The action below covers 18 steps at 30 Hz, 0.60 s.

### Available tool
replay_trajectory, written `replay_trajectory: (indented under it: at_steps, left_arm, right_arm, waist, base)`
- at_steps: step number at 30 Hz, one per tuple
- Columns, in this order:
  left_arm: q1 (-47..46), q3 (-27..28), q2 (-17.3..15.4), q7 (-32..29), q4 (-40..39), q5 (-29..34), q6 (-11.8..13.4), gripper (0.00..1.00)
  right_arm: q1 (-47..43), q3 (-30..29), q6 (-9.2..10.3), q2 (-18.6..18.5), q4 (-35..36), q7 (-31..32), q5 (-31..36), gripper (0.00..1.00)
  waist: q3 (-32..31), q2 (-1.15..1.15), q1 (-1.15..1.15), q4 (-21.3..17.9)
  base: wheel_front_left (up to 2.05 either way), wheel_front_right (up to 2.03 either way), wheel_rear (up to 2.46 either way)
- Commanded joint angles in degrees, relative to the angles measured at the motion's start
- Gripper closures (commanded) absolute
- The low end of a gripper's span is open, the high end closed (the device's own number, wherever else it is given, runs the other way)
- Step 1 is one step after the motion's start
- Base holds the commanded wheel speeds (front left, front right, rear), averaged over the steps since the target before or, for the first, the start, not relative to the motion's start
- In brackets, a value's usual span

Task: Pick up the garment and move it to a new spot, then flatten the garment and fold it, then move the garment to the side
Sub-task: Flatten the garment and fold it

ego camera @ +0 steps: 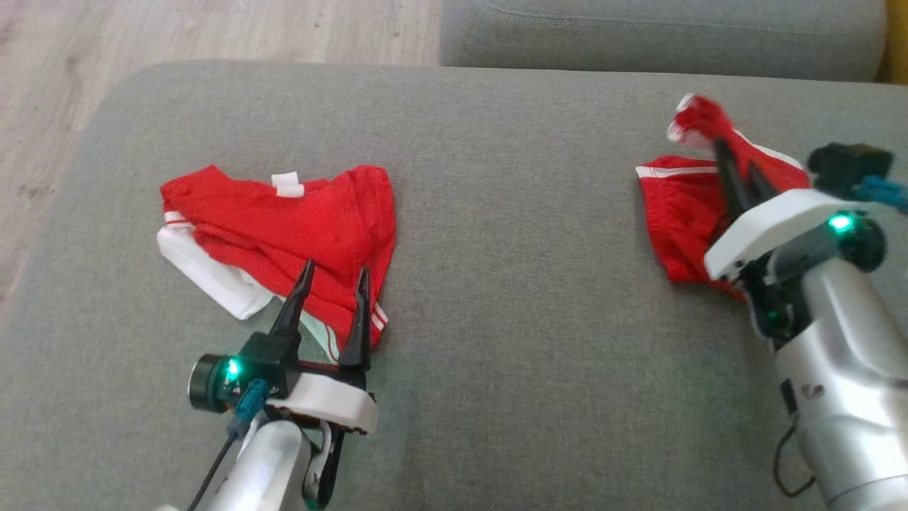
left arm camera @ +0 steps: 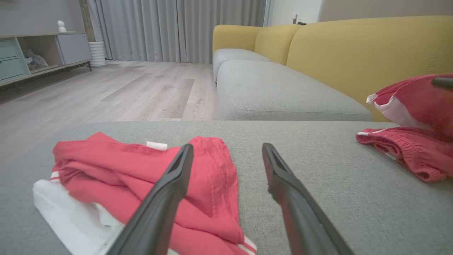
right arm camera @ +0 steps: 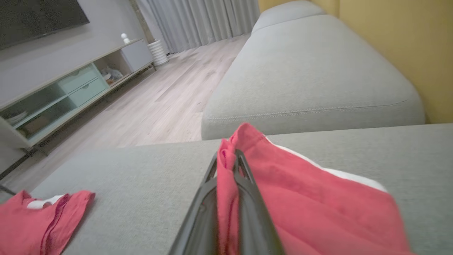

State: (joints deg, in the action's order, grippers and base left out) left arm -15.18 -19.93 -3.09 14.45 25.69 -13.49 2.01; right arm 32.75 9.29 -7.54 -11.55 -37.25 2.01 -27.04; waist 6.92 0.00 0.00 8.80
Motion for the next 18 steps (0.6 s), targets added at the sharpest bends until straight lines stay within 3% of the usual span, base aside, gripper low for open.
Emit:
replay_trajectory:
  at_steps: [1, 9, 10, 11, 14, 18]
  left_arm:
    - [-0.9, 2.2, -1.0, 0.5, -1.8, 0.0, 0.2, 0.00]
    - [-0.4, 2.1, -1.0, 0.5, -1.8, -0.3, 0.5, 0.00]
    - [-0.4, 2.1, -1.0, 0.5, -1.8, -0.3, 0.5, 0.00]
    - [-0.4, 2.1, -1.0, 0.5, -1.8, -0.4, 0.5, 0.00]
    - [-0.6, 2.3, -1.2, 0.5, -2.0, -0.4, 0.6, 0.00]
    - [-0.9, 2.8, -1.4, 0.5, -2.7, -0.5, 0.5, 0.00]
  right_arm:
    - [0.4, 2.1, 0.05, -0.3, 1.7, -0.4, -0.8, 1.00]
    - [-0.7, 15.3, 0.05, -3.8, -2.6, 3.1, -2.1, 1.00]
    - [-0.3, 17.6, 0.05, -4.8, -2.8, 3.3, -1.6, 0.64]
    - [0.3, 19.4, 0.05, -5.7, -3.0, 3.3, -1.3, 0.00]
    - [2.9, 22.5, 0.05, -8.3, -2.7, 3.1, -3.0, 0.00]
    - [5.8, 22.1, 0.05, -11.9, -2.2, 1.2, -5.4, 0.00]
  waist:
    - [0.0, 0.00, 0.00, 0.4]
    - [0.1, 0.00, 0.00, 0.9]
    - [0.2, 0.00, 0.00, 0.7]
    - [0.3, 0.00, 0.00, 0.4]
    - [0.2, 0.00, 0.00, -1.0]
    - [-0.4, 0.00, 0.00, -3.0]
  base:
    - [0.00, 0.00, 0.00]
    - [0.00, 0.00, 0.00]
    - [0.00, 0.00, 0.00]
    - [0.00, 0.00, 0.00]
    - [0.00, 0.00, 0.00]
    - [0.00, 0.00, 0.00]
